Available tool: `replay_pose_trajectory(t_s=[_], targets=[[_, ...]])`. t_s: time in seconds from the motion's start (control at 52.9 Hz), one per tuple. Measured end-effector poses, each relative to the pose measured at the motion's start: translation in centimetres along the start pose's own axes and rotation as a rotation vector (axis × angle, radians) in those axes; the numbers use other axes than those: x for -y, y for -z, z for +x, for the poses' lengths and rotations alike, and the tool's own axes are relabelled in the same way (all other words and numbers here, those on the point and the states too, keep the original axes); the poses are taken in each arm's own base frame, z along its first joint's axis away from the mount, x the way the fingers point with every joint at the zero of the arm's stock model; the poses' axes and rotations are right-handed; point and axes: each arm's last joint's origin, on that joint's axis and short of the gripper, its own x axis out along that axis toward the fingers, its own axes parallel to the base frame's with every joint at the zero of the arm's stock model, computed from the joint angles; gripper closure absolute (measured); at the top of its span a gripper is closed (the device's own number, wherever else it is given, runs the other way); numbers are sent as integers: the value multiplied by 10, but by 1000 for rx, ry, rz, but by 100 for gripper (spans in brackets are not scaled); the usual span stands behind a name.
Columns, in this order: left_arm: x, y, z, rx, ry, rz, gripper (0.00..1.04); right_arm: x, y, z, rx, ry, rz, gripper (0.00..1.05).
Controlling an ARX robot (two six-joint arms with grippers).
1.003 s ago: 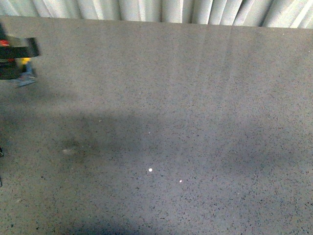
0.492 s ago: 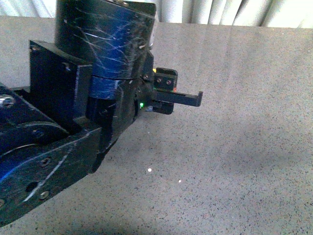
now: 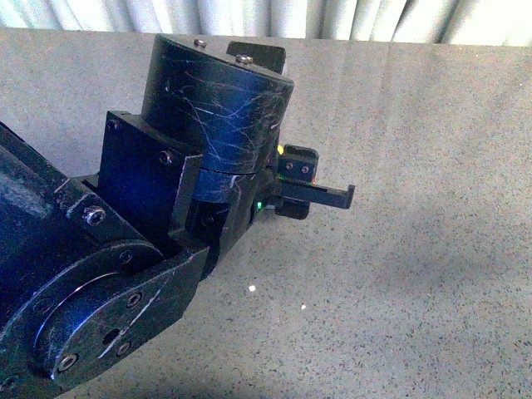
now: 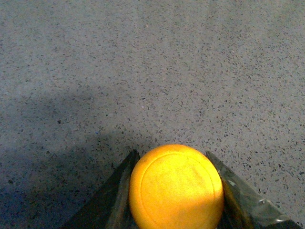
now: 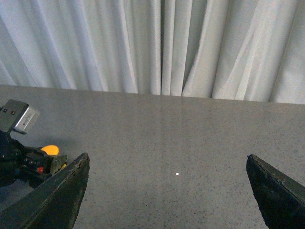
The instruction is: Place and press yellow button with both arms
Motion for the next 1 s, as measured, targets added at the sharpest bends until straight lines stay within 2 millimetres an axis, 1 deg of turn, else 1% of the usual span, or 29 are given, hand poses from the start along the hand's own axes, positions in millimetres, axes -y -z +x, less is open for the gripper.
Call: replay_pose_trajectory(t_s=[0.227, 0.265, 0.34, 0.397, 0.454, 0.549, 0.586, 0.643, 0.7, 0.794, 0.87, 0.908, 0.927, 0.946, 0.965, 1.003], targets=[[2, 5, -4, -13, 16, 0, 32, 0, 0, 0, 0, 0, 0, 9], [2, 6, -5, -14, 17, 0, 28, 0, 0, 0, 0, 0, 0, 9], [2, 8, -15, -19, 23, 6, 14, 0, 0, 0, 0, 0, 0, 9], [2, 9, -22, -16, 29, 10, 8, 0, 0, 0, 0, 0, 0, 9], [0, 8, -31, -10, 34, 12, 9, 0, 0, 0, 0, 0, 0, 9], [-5, 6, -51, 2, 49, 15, 9, 0, 0, 0, 0, 0, 0, 9], [-11, 3, -63, 9, 53, 13, 9, 0, 0, 0, 0, 0, 0, 9], [-18, 0, -73, 16, 44, 7, 9, 0, 0, 0, 0, 0, 0, 9], [-29, -7, -84, 31, 20, -6, 9, 0, 0, 0, 0, 0, 0, 9], [-48, -25, -103, 98, -27, -52, 9, 0, 0, 0, 0, 0, 0, 9], [-59, -36, -117, 142, -46, -86, 9, 0, 0, 0, 0, 0, 0, 9], [-64, -38, -124, 196, -100, -77, 13, 0, 0, 0, 0, 0, 0, 9], [-70, -41, -132, 285, -176, -82, 18, 0, 0, 0, 0, 0, 0, 9], [-74, -41, -139, 340, -217, -79, 21, 0, 0, 0, 0, -5, 0, 9], [-83, -40, -151, 402, -259, -70, 27, 0, 0, 0, 0, -3, 0, 9], [-99, -37, -170, 452, -305, -65, 36, 0, 0, 0, 0, -2, 0, 9]])
